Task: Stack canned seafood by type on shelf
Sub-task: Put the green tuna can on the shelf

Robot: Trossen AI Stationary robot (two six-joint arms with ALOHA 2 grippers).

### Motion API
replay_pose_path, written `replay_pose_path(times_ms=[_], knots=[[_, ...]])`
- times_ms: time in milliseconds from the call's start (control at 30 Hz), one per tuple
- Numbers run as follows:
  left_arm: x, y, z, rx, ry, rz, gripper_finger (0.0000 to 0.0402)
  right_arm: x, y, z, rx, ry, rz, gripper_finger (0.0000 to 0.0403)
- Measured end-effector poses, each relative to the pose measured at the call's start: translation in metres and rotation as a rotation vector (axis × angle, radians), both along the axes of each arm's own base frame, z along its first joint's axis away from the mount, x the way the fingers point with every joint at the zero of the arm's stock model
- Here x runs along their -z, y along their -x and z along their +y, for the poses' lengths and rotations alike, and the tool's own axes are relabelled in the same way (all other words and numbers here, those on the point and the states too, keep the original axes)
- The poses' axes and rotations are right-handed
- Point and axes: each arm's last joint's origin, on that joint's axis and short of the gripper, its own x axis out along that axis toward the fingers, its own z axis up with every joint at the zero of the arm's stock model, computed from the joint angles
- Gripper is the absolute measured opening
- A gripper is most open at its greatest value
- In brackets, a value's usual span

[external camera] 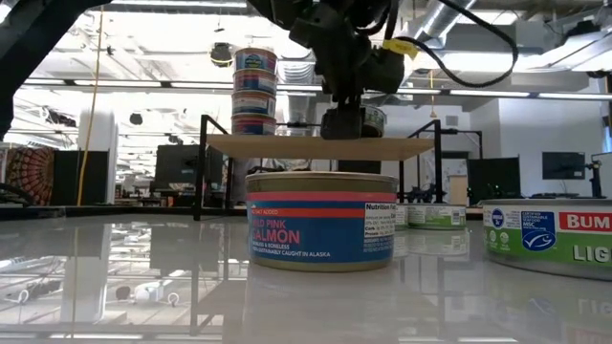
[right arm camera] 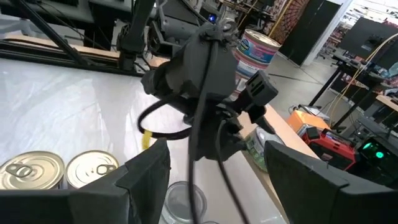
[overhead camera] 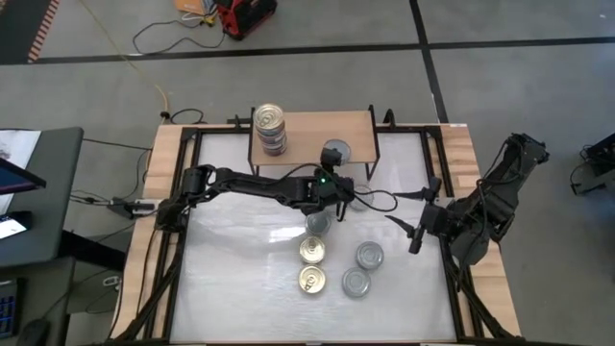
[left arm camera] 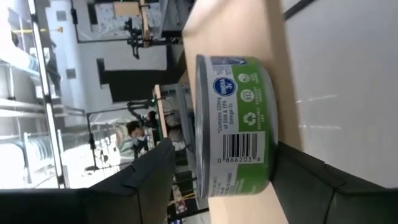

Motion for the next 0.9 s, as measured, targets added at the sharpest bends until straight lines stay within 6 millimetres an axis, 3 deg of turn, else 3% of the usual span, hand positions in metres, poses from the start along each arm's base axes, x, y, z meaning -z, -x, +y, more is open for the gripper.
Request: replay_pose_path(times_ms=[400,733,900], knots=[[-0.005,0.014,0.01,0.009,0.101,0.062,0.0239,0.0,0.0,0.0,0.004,-0.021,-0.013,0.0291],[-0.026,0.016,0.02,-0.001,0.187,0.013,0.0239,-0.001,-0.001,0.001,0.007,-0.025,-0.019,0.0291],[-0.026,0.017,0.022,0.003,0.2,0.022,0.0239,0.0,-0.002,0.002,0.007,-0.021,-0.017,0.0291]])
